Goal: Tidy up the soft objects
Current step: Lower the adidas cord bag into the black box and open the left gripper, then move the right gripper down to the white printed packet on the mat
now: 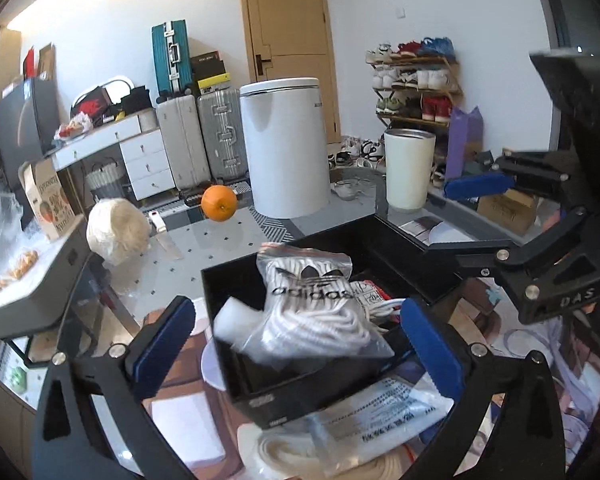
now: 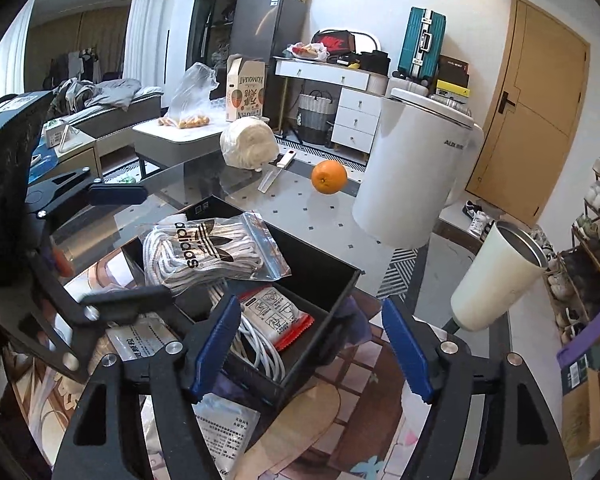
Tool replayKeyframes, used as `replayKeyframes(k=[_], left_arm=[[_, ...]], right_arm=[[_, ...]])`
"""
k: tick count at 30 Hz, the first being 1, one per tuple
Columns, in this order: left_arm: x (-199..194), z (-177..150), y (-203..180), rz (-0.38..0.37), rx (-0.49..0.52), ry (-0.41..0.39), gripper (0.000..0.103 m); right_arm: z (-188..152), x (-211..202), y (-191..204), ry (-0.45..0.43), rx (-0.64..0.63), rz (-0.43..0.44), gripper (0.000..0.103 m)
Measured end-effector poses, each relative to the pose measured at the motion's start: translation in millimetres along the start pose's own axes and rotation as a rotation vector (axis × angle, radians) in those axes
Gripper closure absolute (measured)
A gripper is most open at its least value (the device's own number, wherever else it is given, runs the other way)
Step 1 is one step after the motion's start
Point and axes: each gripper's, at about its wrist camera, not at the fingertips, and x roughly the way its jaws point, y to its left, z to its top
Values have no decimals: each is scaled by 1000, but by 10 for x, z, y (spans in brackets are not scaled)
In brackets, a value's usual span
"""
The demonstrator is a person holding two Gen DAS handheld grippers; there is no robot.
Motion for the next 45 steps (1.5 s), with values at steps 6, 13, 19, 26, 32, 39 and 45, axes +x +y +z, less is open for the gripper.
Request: replayKeyframes(k=[6, 13, 19, 26, 32, 39, 45], left_arm=[[-32, -60, 172, 58, -33, 8, 0], [27, -129, 445, 95, -142, 17, 0], [241, -68, 292, 55, -112, 55, 0], [402, -36, 124, 28, -82, 87, 0], [316, -61, 167, 27, -100, 85, 0], [11, -152, 174, 23, -127, 44, 0], [-261, -299, 120, 43, -135, 20, 0]], right_arm=[[-36, -43, 0, -14, 17, 5, 28], [-82, -87, -23, -23, 40, 8, 28], [-136, -87, -49, -13, 64, 4, 25], [-244, -172, -76, -14, 100, 11, 25], [-340, -272, -50, -8, 170, 40, 17], [-462, -306, 61, 17, 214, 76, 12], [-574, -270, 139, 46, 259, 116, 10]])
